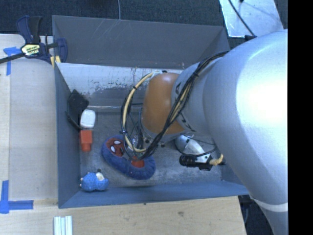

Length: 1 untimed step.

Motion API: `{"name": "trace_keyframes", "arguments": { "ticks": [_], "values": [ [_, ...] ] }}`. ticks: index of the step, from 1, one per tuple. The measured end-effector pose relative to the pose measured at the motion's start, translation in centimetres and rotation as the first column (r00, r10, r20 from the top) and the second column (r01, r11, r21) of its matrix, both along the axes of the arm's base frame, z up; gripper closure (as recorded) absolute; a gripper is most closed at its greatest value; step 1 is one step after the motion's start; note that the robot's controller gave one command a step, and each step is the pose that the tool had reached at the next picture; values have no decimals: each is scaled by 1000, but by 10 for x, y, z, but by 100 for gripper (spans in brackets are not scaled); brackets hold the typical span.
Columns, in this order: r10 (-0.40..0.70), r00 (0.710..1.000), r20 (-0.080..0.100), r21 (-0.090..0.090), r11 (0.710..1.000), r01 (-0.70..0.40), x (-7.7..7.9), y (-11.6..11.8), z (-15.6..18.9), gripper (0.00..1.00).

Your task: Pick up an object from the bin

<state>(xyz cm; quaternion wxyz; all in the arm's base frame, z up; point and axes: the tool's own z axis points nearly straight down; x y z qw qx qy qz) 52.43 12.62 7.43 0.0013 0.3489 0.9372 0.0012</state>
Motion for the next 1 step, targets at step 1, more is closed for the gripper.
{"name": "trace_keyframes", "arguments": {
  "ticks": [1],
  "values": [
    [2,1000,2,-1,1000,-2,1,-1,35,100]
  ]
}}
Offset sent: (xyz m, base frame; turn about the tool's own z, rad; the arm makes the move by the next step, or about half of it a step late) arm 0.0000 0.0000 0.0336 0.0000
